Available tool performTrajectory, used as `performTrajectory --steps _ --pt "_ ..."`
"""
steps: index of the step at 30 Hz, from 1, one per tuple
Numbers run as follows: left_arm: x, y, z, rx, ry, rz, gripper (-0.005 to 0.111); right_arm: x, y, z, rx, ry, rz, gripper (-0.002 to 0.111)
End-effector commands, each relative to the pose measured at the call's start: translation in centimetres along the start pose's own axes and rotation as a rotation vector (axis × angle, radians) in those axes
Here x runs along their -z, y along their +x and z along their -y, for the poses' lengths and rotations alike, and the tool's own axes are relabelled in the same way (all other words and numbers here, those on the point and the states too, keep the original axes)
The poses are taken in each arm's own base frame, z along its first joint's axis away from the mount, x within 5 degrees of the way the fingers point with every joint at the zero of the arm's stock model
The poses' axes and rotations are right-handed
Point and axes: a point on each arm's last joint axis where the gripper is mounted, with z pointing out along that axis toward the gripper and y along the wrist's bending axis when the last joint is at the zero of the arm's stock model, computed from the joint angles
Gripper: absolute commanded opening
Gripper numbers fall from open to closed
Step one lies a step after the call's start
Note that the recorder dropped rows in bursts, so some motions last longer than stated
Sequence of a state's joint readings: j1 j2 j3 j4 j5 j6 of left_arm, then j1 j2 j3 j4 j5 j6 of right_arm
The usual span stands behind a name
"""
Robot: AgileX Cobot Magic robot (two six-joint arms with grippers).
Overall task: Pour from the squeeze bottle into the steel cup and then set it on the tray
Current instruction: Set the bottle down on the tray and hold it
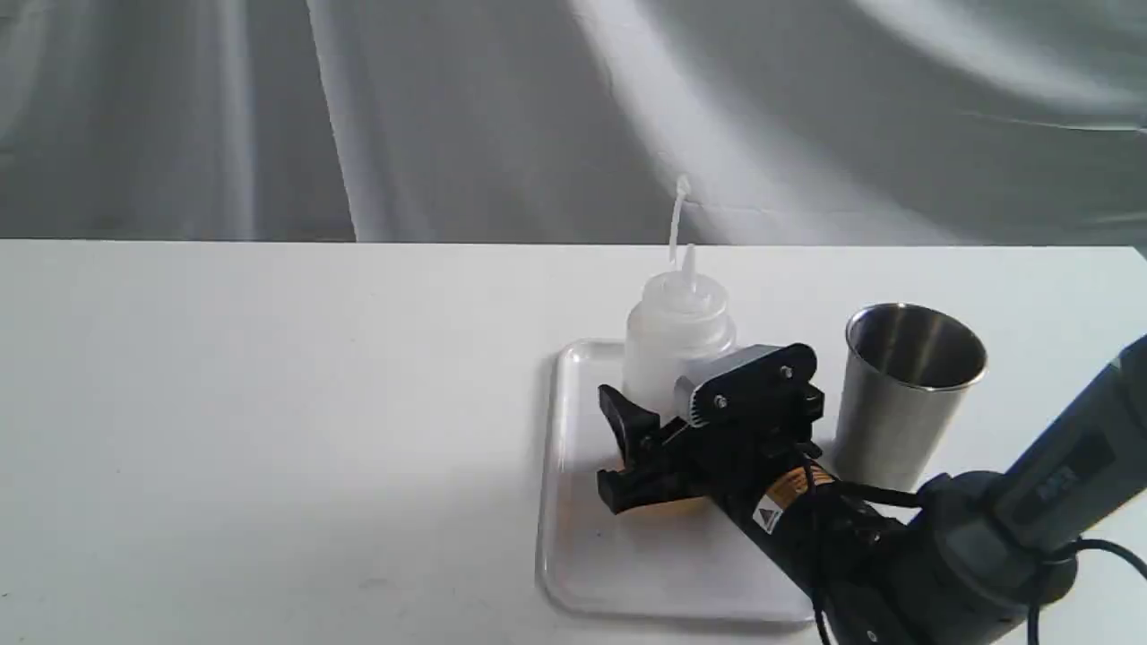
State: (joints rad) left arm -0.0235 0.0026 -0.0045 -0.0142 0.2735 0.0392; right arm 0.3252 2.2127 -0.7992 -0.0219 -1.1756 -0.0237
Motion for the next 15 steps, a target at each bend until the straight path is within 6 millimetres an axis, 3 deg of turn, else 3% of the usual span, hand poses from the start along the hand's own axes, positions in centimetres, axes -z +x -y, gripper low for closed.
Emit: performTrajectory --steps 1,15 --pt "0.0 0.1 0.0 0.004 -0.002 0.006 0.0 -0.1 -0.8 0.1 -0.008 0.014 0.058 0.0" --pt "0.0 0.1 0.0 0.006 -0.001 0.006 0.0 -0.1 0.5 0.2 -0.02 0.027 0.023 0.0"
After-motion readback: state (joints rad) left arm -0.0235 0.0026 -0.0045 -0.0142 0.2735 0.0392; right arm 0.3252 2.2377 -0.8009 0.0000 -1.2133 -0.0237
